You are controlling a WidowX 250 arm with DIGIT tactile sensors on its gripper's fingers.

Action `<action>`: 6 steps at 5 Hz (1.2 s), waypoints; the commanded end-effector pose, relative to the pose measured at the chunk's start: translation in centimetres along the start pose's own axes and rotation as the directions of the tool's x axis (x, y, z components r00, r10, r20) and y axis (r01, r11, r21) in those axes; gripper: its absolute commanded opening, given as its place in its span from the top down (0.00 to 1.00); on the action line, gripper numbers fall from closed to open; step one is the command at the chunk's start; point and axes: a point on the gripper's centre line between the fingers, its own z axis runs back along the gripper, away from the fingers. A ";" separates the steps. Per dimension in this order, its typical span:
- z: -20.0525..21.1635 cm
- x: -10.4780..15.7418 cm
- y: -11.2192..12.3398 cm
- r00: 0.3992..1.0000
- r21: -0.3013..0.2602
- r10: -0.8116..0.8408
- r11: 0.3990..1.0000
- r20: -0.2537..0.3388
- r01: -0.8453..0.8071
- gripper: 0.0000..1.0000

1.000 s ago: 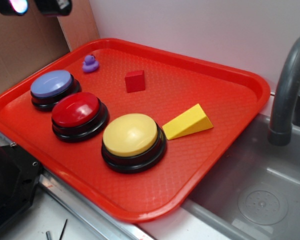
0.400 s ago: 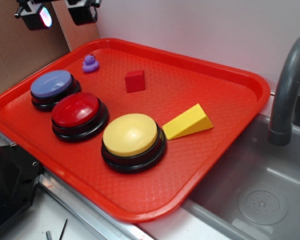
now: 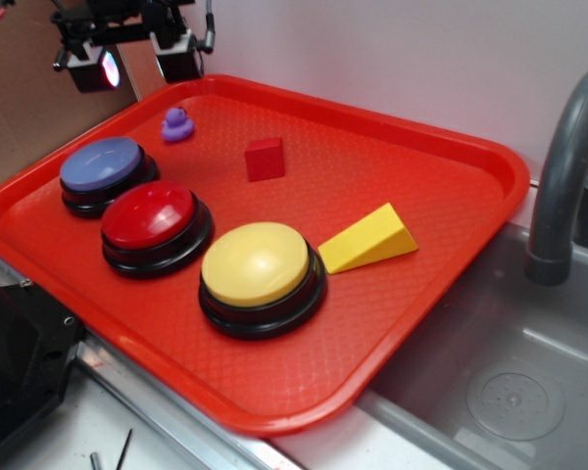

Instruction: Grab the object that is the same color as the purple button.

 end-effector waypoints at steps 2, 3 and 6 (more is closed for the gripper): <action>-4.1 4.7 0.3 0.999 0.047 0.036 0.998 0.029 -0.037 0.00; -6.0 5.2 0.3 1.000 -0.004 0.005 1.000 -0.017 -0.005 0.00; -6.7 5.4 1.3 0.997 -0.043 0.028 0.999 -0.071 -0.031 1.00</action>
